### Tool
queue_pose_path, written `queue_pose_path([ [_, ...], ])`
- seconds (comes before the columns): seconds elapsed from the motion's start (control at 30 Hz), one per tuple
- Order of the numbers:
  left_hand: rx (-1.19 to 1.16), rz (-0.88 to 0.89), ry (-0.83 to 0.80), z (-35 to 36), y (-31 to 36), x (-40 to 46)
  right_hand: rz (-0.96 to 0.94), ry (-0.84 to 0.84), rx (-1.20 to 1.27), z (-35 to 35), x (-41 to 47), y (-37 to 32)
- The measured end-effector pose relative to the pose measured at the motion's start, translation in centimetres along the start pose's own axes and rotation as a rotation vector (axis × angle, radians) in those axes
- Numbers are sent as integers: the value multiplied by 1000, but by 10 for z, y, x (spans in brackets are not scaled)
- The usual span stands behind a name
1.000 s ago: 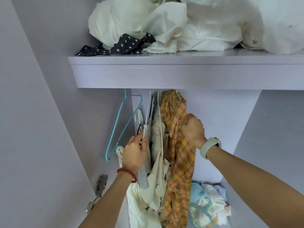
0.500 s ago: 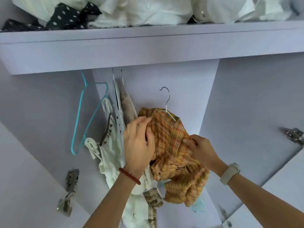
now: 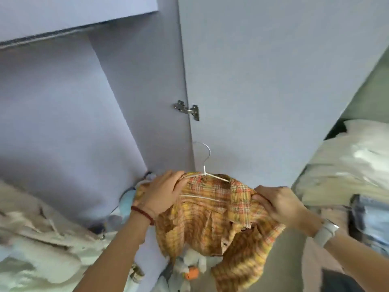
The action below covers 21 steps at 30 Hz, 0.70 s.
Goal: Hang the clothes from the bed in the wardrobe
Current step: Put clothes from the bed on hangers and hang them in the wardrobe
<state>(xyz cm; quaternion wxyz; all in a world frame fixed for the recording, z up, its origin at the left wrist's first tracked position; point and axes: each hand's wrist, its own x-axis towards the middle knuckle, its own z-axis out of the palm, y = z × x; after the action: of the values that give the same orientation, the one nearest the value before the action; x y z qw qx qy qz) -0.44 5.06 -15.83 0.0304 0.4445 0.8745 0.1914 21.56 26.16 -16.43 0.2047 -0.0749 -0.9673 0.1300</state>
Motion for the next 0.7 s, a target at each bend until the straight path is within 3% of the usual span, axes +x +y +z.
queue_pose_path([
  [0.13, -341, 173, -354, 62, 92, 10, 383, 87, -15, -39, -97, 53],
  [0.23, -457, 275, -375, 97, 152, 13, 600, 112, 103, -58, -169, 63],
  [0.33, -434, 441, -294, 116, 202, 21, 741, 167, 99, -69, -217, 50],
  [0.47, -369, 679, -369, 140, 255, 32, 1029, 150, -13, -56, -263, 28],
  [0.57, -255, 855, -511, 163, 284, 30, 1228, 139, -25, -31, -291, -5],
  [0.7, -216, 1032, -786, 195, 310, 8, 1422, 305, 90, -16, -316, -65],
])
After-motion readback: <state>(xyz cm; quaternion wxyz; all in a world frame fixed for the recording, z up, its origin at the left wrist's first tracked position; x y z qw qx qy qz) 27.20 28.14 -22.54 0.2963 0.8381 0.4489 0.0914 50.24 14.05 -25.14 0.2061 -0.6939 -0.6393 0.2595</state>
